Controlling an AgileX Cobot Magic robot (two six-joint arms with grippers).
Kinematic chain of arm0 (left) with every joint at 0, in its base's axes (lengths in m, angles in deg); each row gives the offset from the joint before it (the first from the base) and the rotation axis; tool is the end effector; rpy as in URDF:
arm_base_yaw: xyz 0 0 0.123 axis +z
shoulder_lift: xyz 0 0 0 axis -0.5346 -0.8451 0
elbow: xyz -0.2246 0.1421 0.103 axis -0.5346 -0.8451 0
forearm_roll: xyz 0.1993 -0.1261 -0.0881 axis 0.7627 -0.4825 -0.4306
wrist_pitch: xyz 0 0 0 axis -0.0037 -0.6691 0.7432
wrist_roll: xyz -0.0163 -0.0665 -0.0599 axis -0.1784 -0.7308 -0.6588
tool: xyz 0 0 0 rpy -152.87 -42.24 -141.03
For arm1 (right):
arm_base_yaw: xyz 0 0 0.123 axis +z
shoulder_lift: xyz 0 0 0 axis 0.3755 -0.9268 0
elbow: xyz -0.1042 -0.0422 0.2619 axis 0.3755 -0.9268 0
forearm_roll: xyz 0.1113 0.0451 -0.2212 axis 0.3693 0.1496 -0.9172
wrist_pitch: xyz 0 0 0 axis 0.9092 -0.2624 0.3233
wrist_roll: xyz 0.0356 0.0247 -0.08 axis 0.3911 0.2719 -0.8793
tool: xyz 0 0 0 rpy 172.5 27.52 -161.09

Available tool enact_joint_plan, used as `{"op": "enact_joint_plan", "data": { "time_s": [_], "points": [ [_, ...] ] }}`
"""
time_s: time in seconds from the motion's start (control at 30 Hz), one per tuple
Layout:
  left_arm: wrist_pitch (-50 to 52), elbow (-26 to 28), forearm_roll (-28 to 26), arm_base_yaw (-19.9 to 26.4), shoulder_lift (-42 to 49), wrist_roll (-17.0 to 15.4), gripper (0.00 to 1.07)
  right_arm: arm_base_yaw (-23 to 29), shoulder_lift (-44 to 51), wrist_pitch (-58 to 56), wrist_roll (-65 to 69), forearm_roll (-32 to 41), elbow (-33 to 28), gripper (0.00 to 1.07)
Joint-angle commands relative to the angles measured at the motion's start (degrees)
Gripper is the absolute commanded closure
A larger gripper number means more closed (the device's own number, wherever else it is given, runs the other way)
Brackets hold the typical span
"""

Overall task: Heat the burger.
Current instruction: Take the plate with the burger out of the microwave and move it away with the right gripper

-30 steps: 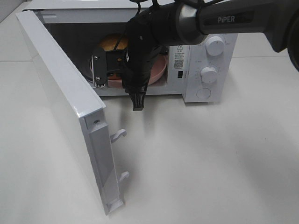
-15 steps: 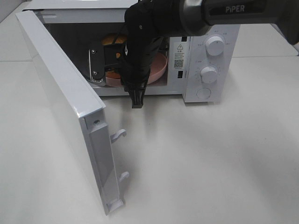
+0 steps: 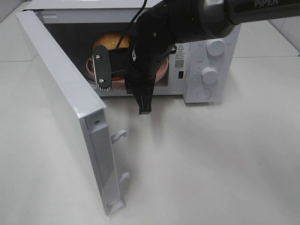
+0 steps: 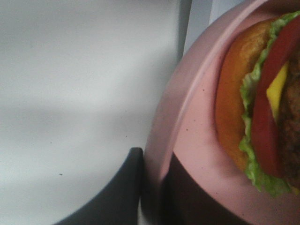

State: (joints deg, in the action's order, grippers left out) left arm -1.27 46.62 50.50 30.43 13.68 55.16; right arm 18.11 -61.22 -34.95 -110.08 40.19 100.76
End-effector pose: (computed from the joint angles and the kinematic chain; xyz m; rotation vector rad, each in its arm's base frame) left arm -0.0082 -0.0066 0.2811 0.0521 2.0308 -0.1153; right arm 0.3598 0.2904 0.1805 -1.9923 1.5610 -0.3220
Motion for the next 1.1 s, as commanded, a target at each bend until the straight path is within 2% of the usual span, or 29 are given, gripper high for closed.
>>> {"op": "enact_joint_plan", "data": {
  "time_s": [0.03, 0.43, 0.67, 1.1],
  "points": [
    [0.11, -0.06, -0.11, 0.23, 0.74, -0.29, 0.07, -0.34, 2.75, 3.67, -2.41, -0.52, -0.97, 1.07],
    [0.11, -0.06, -0.11, 0.23, 0.74, -0.29, 0.07, -0.34, 6.82, 4.47, -11.52, 4.35, -4.93, 1.07],
    [0.11, -0.06, -0.11, 0.23, 0.74, -0.29, 0.07, -0.52, 8.71, 4.81, -13.12, 4.35, -6.99, 1.07],
    [0.11, -0.06, -0.11, 0.23, 0.74, -0.29, 0.07, -3.72, 15.30, 11.63, -18.56, 7.96, -18.28, 1.06]
  ]
}}
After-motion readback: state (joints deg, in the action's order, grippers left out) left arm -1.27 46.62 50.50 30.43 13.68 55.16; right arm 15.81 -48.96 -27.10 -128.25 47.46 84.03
